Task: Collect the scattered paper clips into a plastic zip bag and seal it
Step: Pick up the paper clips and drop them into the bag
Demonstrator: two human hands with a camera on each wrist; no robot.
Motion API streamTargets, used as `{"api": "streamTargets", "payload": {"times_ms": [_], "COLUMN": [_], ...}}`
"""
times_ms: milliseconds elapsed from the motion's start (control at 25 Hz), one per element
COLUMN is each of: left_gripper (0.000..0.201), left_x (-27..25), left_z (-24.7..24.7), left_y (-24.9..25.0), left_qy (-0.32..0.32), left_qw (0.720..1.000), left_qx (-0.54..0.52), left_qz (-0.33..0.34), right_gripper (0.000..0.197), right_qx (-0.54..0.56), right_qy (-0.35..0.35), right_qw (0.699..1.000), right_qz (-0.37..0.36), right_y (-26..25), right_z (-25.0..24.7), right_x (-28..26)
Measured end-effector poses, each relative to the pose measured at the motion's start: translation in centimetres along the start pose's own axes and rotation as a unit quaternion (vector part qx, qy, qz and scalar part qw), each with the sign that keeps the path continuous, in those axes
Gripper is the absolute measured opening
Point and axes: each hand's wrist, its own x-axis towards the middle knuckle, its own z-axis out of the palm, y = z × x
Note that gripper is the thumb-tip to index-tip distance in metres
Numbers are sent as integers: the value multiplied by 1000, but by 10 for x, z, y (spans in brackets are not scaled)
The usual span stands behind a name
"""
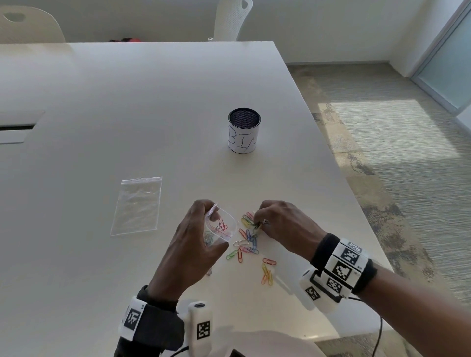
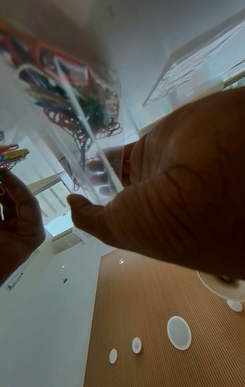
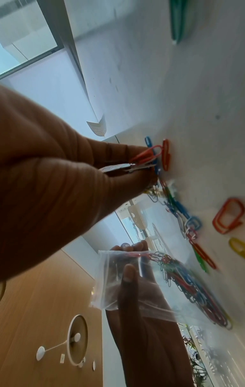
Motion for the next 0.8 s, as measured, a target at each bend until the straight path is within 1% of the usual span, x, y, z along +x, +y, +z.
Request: {"api": "streamTargets", "payload": {"times_ms": [160,240,320,360,480,600,680,800], "left_gripper": [55,55,56,56,57,58,58,55], "left_x": [1,1,1,1,1,1,1,0], "left_z": [0,1,2,2,3,2,2,3], "left_y": [0,0,0,0,-1,1,3,4], "left_qy": [-3,-2,0,1,3,8,7,11], "left_qw": [1000,1000,1000,1000,1000,1000,1000,1000], "left_qx": [-1,-1,-1,-1,4,5,0,-6], "left_qz": [-4,-5,-5,-6,-7,-8,-13,-23], "right_gripper": [12,11,12,12,11,11,12,16], "right_qx": [45,108,221,272,385,442,428,345], "right_qy": [33,60,75,80,83,79,82,95], "right_qw": [998,990,965,949,911,889,897,933], "right_qz": [35,74,124,135,122,92,71,49], "right_y": [5,8,5,1,-23,-52,-67,-82], "right_z": [-5,-12,-23,-29,-45,-50,-44,-32], "right_x": [1,-1,-3,-5,-10,-7,-1,7]}}
